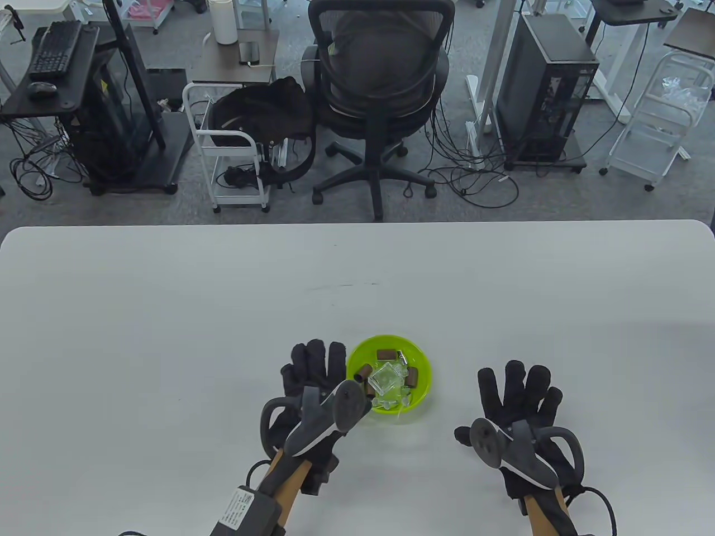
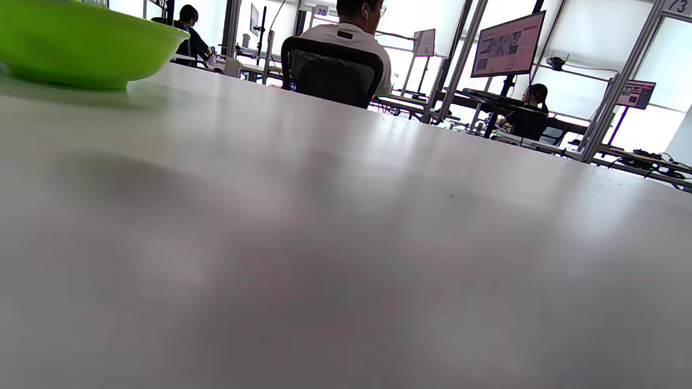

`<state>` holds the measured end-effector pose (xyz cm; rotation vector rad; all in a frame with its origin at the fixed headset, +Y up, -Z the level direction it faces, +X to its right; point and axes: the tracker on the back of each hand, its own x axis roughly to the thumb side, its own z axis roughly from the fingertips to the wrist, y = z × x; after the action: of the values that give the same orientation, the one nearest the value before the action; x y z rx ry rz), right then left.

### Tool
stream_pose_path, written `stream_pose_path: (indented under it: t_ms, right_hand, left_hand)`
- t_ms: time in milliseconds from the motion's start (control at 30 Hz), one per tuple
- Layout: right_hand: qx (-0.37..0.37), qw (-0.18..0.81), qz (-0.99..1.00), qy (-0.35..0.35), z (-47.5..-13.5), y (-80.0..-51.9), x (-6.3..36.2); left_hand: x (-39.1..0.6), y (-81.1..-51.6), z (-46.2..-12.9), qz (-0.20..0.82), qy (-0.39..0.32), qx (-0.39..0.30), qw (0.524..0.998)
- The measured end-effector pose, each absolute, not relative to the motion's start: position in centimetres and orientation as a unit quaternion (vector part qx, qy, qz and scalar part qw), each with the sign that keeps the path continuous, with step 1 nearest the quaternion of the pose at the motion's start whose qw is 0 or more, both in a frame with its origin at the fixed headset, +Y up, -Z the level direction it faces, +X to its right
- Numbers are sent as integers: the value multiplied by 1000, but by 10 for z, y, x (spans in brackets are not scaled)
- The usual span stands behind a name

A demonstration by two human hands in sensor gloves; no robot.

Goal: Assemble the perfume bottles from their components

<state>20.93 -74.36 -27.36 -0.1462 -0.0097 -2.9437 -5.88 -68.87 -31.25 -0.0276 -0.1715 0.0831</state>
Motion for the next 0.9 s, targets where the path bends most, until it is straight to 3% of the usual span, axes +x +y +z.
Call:
stream_pose_path:
  t_ms: [133, 467, 900]
  right_hand:
    - [-51, 94, -994, -6, -274, -744, 210]
    - [-55, 82, -995, -5, -274, -745, 211]
    - [-55, 77, -996, -3, -274, -745, 212]
  left_hand:
    - [-25, -689, -331, 11, -85, -75, 993]
    - [3, -706, -363, -64, -48, -166, 983]
    - [12, -713, -369, -86, -46, -143, 985]
